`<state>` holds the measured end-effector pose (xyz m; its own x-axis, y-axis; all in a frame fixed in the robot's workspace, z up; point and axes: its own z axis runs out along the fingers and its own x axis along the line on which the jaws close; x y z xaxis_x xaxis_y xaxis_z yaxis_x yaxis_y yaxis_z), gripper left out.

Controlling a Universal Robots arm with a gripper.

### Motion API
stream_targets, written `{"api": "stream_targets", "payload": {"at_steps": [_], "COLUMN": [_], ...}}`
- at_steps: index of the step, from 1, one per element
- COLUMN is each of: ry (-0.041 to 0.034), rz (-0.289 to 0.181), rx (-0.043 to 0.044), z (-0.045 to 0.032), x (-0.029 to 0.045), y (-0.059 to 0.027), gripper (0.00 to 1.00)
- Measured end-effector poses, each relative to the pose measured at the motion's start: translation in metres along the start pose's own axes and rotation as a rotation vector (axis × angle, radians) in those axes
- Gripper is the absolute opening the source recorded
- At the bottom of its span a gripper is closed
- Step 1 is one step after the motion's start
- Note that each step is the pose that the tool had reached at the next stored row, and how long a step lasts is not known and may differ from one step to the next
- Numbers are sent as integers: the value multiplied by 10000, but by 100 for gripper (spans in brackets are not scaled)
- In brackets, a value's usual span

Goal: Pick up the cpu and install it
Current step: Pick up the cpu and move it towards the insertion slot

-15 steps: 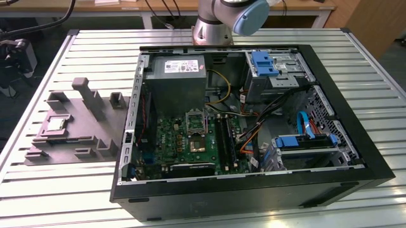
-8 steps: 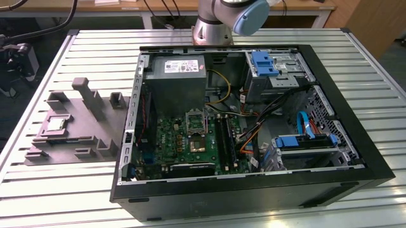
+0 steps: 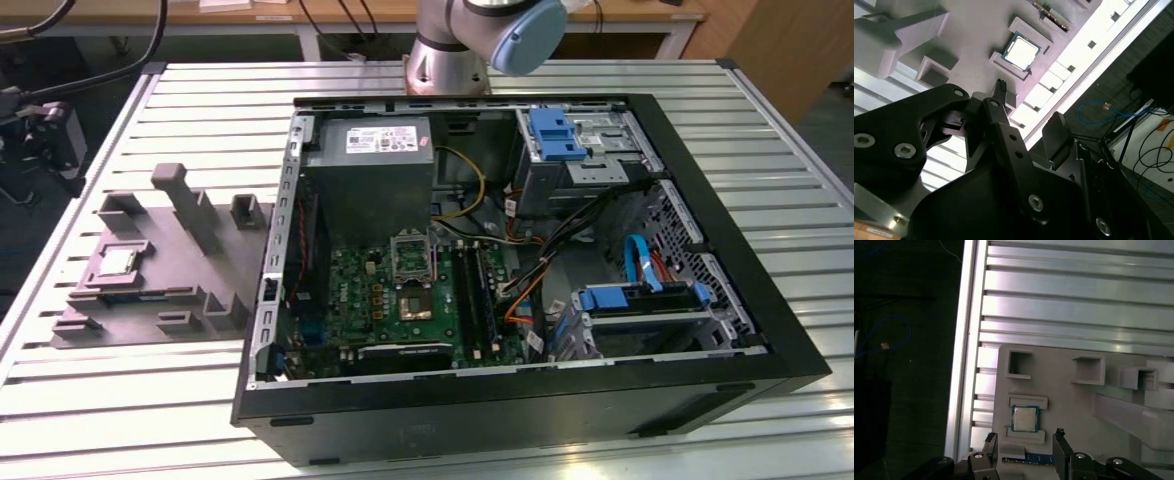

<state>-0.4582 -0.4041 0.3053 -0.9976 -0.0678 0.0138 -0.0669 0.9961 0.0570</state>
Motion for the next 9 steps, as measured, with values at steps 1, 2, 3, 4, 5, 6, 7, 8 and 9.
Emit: {"api": "stream_targets", "payload": {"at_steps": [1, 2, 3, 4, 5, 6, 7, 8, 9], "ry": [3, 8, 10, 11, 11, 12, 11, 11, 12], "rz": [-74, -160, -229, -265, -272, -272, -272, -272, -272], "rx": [-10, -17, -28, -41, -45, -46, -47, -47, -48], "z": [16, 33, 51, 68, 87, 105, 123, 141, 158], "x": [1, 2, 2, 2, 2, 2, 2, 2, 2], "y": [-2, -4, -9, -15, -19, -22, -25, -29, -32], "gripper": [56, 56, 56, 56, 56, 56, 56, 56, 56]}}
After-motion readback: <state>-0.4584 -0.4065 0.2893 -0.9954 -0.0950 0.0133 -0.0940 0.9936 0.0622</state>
